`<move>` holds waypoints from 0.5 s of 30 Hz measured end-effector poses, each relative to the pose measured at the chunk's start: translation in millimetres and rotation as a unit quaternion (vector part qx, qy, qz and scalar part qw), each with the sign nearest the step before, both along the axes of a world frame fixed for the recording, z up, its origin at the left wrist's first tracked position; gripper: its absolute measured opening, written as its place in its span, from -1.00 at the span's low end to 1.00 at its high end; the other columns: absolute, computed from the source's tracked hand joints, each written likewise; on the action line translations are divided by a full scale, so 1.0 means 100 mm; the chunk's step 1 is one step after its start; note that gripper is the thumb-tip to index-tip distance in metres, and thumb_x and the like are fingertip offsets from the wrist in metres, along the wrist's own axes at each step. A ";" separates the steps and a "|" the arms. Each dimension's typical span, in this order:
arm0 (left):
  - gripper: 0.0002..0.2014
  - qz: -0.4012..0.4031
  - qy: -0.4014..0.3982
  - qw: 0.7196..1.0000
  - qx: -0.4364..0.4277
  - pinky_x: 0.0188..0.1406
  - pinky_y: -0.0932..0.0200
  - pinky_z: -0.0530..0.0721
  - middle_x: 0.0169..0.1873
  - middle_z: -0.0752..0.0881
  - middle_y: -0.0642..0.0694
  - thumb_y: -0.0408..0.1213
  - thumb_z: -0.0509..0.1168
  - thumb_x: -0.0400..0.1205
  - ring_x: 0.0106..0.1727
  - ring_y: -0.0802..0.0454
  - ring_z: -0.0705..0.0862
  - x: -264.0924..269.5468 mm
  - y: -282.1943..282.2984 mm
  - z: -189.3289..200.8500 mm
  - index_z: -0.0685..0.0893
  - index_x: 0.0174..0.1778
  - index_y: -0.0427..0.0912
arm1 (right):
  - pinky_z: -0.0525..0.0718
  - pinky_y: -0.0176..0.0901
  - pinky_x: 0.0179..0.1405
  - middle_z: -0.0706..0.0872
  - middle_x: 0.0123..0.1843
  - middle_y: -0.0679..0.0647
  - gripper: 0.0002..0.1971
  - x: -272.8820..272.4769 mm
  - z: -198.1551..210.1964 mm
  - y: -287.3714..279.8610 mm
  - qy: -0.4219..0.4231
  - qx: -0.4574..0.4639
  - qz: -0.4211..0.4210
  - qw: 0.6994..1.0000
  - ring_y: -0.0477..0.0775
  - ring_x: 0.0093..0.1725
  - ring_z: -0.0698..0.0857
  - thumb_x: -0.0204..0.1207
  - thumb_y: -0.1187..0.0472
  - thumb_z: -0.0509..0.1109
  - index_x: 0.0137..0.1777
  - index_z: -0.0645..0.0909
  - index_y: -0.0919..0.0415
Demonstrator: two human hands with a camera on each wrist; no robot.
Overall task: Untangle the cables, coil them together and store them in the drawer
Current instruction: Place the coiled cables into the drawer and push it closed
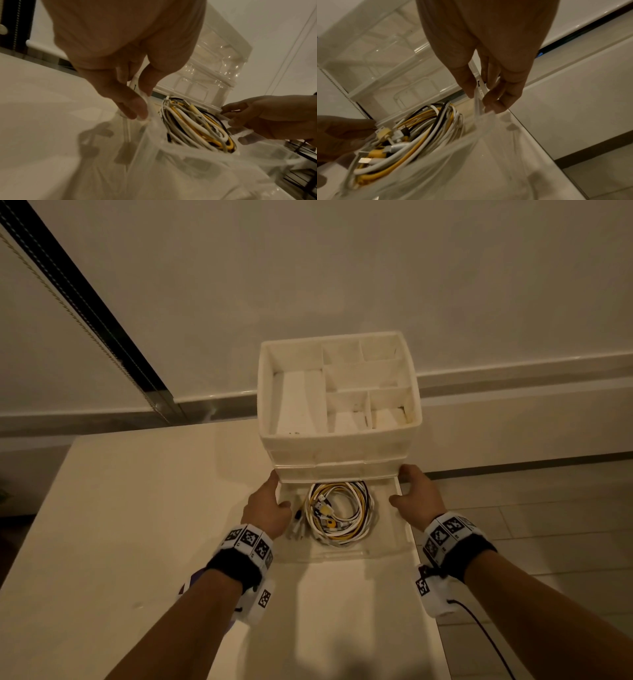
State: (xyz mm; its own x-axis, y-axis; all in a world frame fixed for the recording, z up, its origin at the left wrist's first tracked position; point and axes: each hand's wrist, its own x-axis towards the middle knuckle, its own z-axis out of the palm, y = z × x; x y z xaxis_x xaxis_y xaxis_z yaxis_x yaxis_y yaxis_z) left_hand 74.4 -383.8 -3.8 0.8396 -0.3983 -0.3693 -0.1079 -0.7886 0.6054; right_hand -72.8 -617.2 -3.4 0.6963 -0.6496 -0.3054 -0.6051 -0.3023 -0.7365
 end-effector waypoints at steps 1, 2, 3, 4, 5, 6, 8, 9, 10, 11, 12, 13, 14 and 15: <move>-0.31 0.000 0.008 1.000 -0.009 -0.07 -0.05 0.79 0.09 0.77 -0.18 -0.28 0.21 0.44 -0.16 -0.23 0.77 0.01 0.00 -0.01 0.36 0.50 0.35 | 0.58 -0.11 0.13 0.65 0.33 0.17 -0.41 0.00 -0.01 -0.01 -0.001 0.005 0.000 1.000 0.20 0.27 0.63 0.37 0.44 0.45 0.42 0.44 0.21; -0.31 0.002 0.012 1.000 -0.023 -0.13 -0.08 0.81 0.08 0.77 -0.15 -0.28 0.20 0.42 -0.22 -0.22 0.77 0.02 0.01 -0.03 0.40 0.46 0.39 | 0.63 -0.05 0.13 0.66 0.33 0.15 -0.40 0.00 -0.02 -0.01 -0.003 0.011 -0.002 1.000 0.19 0.24 0.64 0.36 0.44 0.45 0.41 0.44 0.19; -0.32 0.005 0.009 0.999 -0.034 -0.14 -0.07 0.81 0.14 0.77 -0.11 -0.30 0.21 0.42 -0.22 -0.21 0.78 0.03 0.02 -0.05 0.44 0.44 0.39 | 0.65 -0.02 0.13 0.67 0.32 0.11 -0.39 -0.01 -0.01 -0.01 -0.008 0.014 -0.002 1.000 0.16 0.21 0.65 0.35 0.45 0.45 0.42 0.44 0.17; -0.33 0.008 0.002 0.999 -0.041 -0.08 -0.03 0.80 0.22 0.76 -0.05 -0.33 0.24 0.44 -0.16 -0.20 0.78 0.02 0.03 -0.04 0.47 0.45 0.36 | 0.63 -0.06 0.12 0.68 0.28 0.05 -0.37 -0.01 0.00 -0.01 -0.013 0.012 0.001 1.000 0.10 0.18 0.64 0.35 0.46 0.45 0.44 0.45 0.16; -0.33 0.014 -0.008 0.999 -0.046 0.01 0.05 0.75 0.28 0.73 0.01 -0.36 0.27 0.46 -0.07 -0.19 0.78 0.03 0.03 -0.05 0.49 0.47 0.31 | 0.57 -0.14 0.08 0.68 0.20 -0.01 -0.39 -0.01 0.00 0.00 -0.015 0.003 0.007 1.000 0.04 0.14 0.62 0.35 0.47 0.44 0.42 0.47 0.15; -0.35 0.021 -0.018 0.999 -0.045 0.08 0.15 0.67 0.31 0.72 0.04 -0.39 0.29 0.49 0.05 -0.18 0.76 0.02 0.03 -0.07 0.52 0.48 0.25 | 0.50 -0.21 0.05 0.66 0.11 -0.06 -0.43 -0.01 0.01 0.00 -0.017 -0.008 0.014 1.000 0.01 0.09 0.60 0.37 0.49 0.42 0.38 0.50 0.15; -0.42 0.042 -0.030 0.998 -0.043 0.13 0.25 0.53 0.30 0.73 0.05 -0.41 0.30 0.52 0.18 -0.17 0.73 0.02 0.01 -0.09 0.57 0.45 0.16 | 0.44 -0.28 0.01 0.62 0.02 -0.09 -0.52 0.01 0.05 0.02 -0.020 -0.029 0.024 0.999 0.00 0.03 0.59 0.39 0.50 0.38 0.31 0.56 0.17; -0.44 0.049 -0.034 0.997 -0.045 0.14 0.25 0.51 0.29 0.74 0.05 -0.40 0.30 0.52 0.18 -0.18 0.73 0.02 0.00 -0.09 0.59 0.43 0.14 | 0.43 -0.29 0.02 0.62 0.01 -0.09 -0.54 0.02 0.05 0.03 -0.020 -0.033 0.020 0.999 -0.01 0.03 0.58 0.40 0.50 0.38 0.30 0.57 0.18; -0.46 0.054 -0.036 0.997 -0.048 0.17 0.22 0.54 0.28 0.74 0.05 -0.39 0.31 0.52 0.15 -0.19 0.74 0.02 0.00 -0.11 0.60 0.41 0.13 | 0.43 -0.29 0.03 0.63 0.03 -0.08 -0.55 0.03 0.04 0.03 -0.020 -0.035 0.011 0.999 -0.02 0.03 0.57 0.42 0.49 0.37 0.30 0.58 0.20; -0.47 0.056 -0.037 0.996 -0.051 0.21 0.16 0.57 0.28 0.74 0.04 -0.38 0.32 0.52 0.14 -0.20 0.75 0.02 -0.01 -0.11 0.61 0.40 0.12 | 0.43 -0.27 0.04 0.67 0.05 -0.04 -0.57 0.05 0.03 0.03 -0.022 -0.036 -0.001 0.999 -0.01 0.05 0.59 0.43 0.48 0.37 0.30 0.59 0.21; -0.48 0.055 -0.038 0.996 -0.055 0.23 0.10 0.60 0.28 0.74 0.04 -0.38 0.32 0.51 0.13 -0.21 0.75 0.02 -0.01 -0.12 0.62 0.40 0.10 | 0.46 -0.24 0.05 0.71 0.10 0.02 -0.59 0.05 0.00 0.04 -0.020 -0.040 -0.013 0.999 0.05 0.08 0.62 0.44 0.47 0.37 0.29 0.59 0.22; -0.48 0.053 -0.041 0.996 -0.058 0.24 0.07 0.62 0.28 0.74 0.03 -0.37 0.32 0.51 0.12 -0.22 0.75 0.01 -0.01 -0.12 0.62 0.40 0.10 | 0.50 -0.20 0.07 0.74 0.14 0.07 -0.60 0.06 -0.01 0.05 -0.016 -0.048 -0.021 0.999 0.14 0.14 0.65 0.44 0.46 0.36 0.28 0.60 0.22; -0.48 0.050 -0.044 0.996 -0.062 0.23 0.05 0.63 0.28 0.74 0.01 -0.37 0.31 0.50 0.10 -0.23 0.75 0.01 -0.01 -0.12 0.62 0.39 0.09 | 0.55 -0.14 0.13 0.75 0.18 0.10 -0.61 0.07 -0.03 0.05 -0.011 -0.055 -0.026 0.998 0.21 0.19 0.66 0.44 0.45 0.36 0.27 0.60 0.21; -0.48 0.048 -0.050 0.996 -0.064 0.20 0.05 0.64 0.28 0.75 0.00 -0.38 0.30 0.50 0.09 -0.22 0.75 0.01 -0.01 -0.12 0.62 0.39 0.09 | 0.58 -0.08 0.18 0.75 0.19 0.11 -0.61 0.09 -0.04 0.06 -0.008 -0.059 -0.031 0.998 0.25 0.22 0.66 0.44 0.45 0.35 0.27 0.60 0.21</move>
